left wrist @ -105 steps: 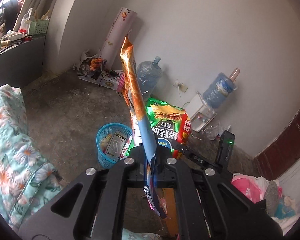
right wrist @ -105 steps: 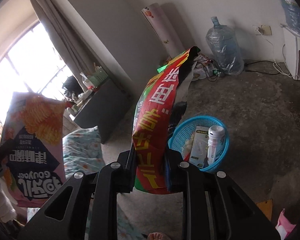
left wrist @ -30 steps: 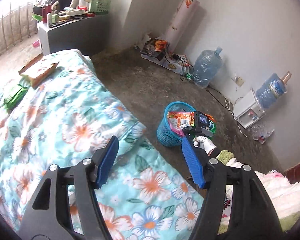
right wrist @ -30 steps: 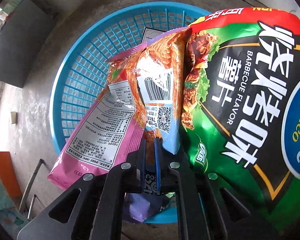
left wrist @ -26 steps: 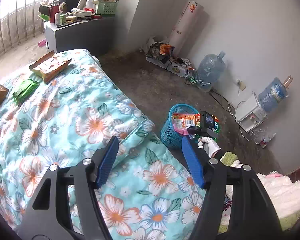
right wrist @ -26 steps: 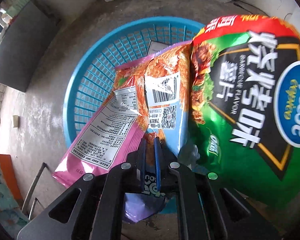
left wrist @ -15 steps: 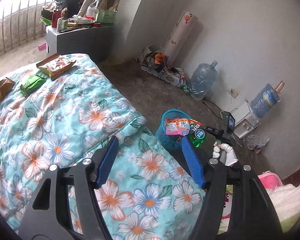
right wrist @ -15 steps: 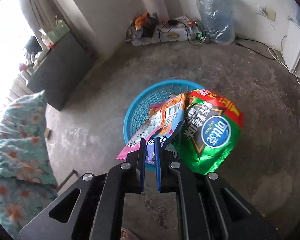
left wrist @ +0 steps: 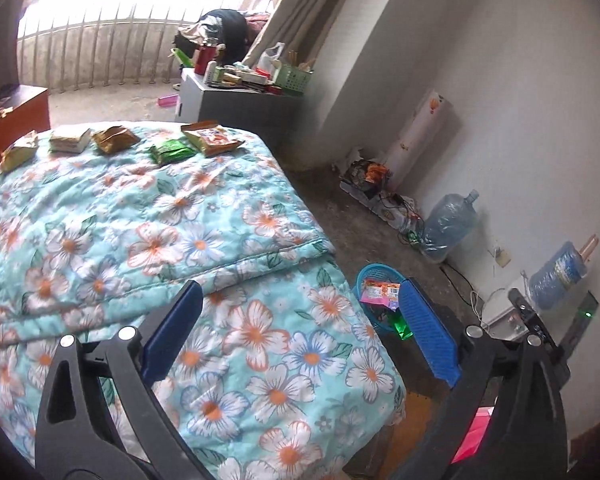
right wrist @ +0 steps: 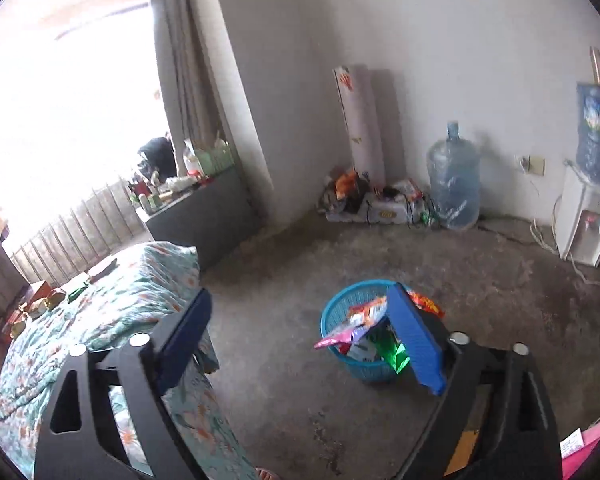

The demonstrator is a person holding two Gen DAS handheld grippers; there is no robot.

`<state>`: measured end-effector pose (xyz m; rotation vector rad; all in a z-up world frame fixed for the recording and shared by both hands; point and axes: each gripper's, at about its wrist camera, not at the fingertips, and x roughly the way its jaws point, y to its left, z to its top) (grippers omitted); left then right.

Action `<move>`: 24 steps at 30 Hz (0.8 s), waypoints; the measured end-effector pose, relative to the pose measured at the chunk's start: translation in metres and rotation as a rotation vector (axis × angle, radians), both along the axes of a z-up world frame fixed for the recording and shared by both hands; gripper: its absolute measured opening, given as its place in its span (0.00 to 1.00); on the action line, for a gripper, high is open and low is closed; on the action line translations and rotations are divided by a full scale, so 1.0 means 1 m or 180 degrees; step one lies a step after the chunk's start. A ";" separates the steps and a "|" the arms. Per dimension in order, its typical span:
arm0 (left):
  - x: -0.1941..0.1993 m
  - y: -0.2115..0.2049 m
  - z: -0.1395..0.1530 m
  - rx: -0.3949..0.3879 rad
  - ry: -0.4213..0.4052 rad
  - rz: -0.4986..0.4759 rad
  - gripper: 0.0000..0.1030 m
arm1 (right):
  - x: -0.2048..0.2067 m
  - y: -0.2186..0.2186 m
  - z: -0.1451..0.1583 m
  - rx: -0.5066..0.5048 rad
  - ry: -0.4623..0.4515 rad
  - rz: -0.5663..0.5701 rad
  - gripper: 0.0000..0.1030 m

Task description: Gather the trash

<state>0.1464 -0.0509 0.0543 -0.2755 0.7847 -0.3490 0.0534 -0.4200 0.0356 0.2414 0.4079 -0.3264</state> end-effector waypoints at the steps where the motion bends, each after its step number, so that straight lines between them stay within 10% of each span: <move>1: -0.005 0.001 -0.003 0.0050 0.0058 0.0067 0.92 | -0.008 0.015 0.008 -0.0112 -0.0087 0.0002 0.94; 10: -0.058 -0.008 -0.021 0.0807 0.0010 0.0551 0.92 | -0.038 0.123 0.014 -0.0683 0.0283 0.0490 0.94; 24: -0.093 -0.017 -0.060 0.1030 0.0550 0.0792 0.92 | -0.040 0.166 -0.032 -0.0756 0.1255 0.0910 0.94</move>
